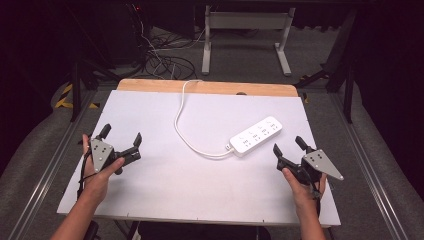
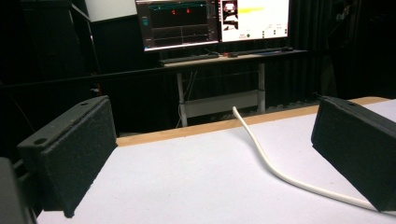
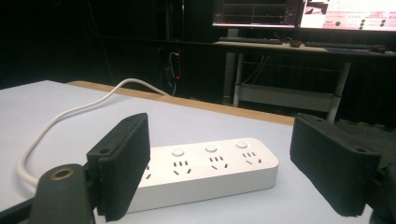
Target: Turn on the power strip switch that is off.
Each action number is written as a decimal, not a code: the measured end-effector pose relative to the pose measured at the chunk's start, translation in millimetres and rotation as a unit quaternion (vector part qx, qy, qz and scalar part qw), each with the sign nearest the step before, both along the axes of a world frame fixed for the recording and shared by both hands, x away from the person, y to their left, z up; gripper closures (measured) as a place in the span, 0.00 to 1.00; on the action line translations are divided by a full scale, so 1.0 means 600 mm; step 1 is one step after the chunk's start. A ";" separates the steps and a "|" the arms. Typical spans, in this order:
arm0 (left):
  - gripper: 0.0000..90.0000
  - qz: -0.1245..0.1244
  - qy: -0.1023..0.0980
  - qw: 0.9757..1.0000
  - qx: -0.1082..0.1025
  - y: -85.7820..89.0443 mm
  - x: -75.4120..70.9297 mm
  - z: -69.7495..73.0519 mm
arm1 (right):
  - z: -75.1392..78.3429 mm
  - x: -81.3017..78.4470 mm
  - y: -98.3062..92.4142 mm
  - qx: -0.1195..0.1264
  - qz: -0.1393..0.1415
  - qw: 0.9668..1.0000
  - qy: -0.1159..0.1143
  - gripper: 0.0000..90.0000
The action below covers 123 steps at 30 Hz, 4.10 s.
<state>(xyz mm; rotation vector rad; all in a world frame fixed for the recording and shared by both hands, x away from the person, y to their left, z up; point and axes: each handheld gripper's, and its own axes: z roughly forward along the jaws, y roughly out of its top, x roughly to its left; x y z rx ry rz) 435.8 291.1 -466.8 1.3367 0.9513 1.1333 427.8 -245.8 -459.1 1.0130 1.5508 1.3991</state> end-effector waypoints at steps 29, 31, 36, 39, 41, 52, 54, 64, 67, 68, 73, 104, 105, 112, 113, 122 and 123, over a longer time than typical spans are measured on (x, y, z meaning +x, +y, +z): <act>0.02 -0.012 0.004 1.000 0.009 -0.004 -0.004 -0.002 | 0.134 0.008 -0.047 0.004 -0.001 0.997 0.081 1.00; 0.02 -0.011 0.005 1.000 0.010 -0.003 -0.004 -0.002 | 0.151 0.019 -0.045 -0.002 0.004 0.996 0.094 1.00; 0.02 -0.008 0.005 1.000 0.010 -0.003 -0.002 -0.003 | 0.187 0.053 -0.020 -0.026 0.022 0.990 0.136 1.00; 0.02 -0.008 0.006 1.000 0.010 -0.004 -0.002 -0.003 | 0.203 0.074 0.003 -0.044 0.029 0.986 0.160 1.00; 0.03 -0.010 0.006 1.000 0.011 -0.004 -0.002 -0.003 | 0.209 0.086 0.018 -0.056 0.030 0.982 0.176 1.00; 0.03 -0.015 0.007 1.000 0.016 -0.004 -0.003 -0.004 | 0.175 0.153 0.098 -0.106 0.052 0.955 0.273 1.00; 0.03 -0.015 0.007 1.000 0.015 -0.005 -0.003 -0.004 | 0.164 0.162 0.111 -0.110 0.058 0.949 0.289 1.00; 0.03 -0.017 0.008 1.000 0.019 -0.006 -0.004 -0.004 | 0.114 0.200 0.163 -0.147 0.068 0.925 0.345 1.00; 0.03 -0.019 0.009 1.000 0.019 -0.006 -0.005 -0.005 | 0.098 0.210 0.174 -0.157 0.071 0.915 0.365 1.00; 0.03 -0.019 0.009 1.000 0.019 -0.006 -0.005 -0.005 | 0.092 0.213 0.178 -0.158 0.073 0.912 0.371 1.00; 0.04 -0.019 0.011 1.000 0.021 -0.006 -0.004 -0.005 | 0.063 0.227 0.193 -0.175 0.069 0.899 0.396 1.00; 0.04 -0.018 0.010 1.000 0.018 -0.004 -0.008 -0.004 | 0.035 0.232 0.212 -0.160 0.062 0.895 0.412 1.00; 0.04 -0.018 0.010 1.000 0.019 -0.004 -0.008 -0.004 | 0.035 0.232 0.211 -0.158 0.063 0.895 0.412 1.00; 0.04 -0.018 0.012 1.000 0.019 -0.002 -0.007 -0.004 | 0.033 0.231 0.206 -0.143 0.063 0.897 0.413 1.00; 0.04 -0.017 0.011 1.000 0.017 -0.002 -0.007 -0.004 | 0.033 0.231 0.206 -0.144 0.063 0.897 0.413 1.00; 0.04 -0.016 0.011 1.000 0.017 -0.002 -0.008 -0.005 | 0.033 0.230 0.206 -0.142 0.061 0.896 0.417 1.00; 0.04 -0.016 0.011 1.000 0.016 -0.001 -0.008 -0.005 | 0.033 0.230 0.206 -0.142 0.061 0.896 0.417 1.00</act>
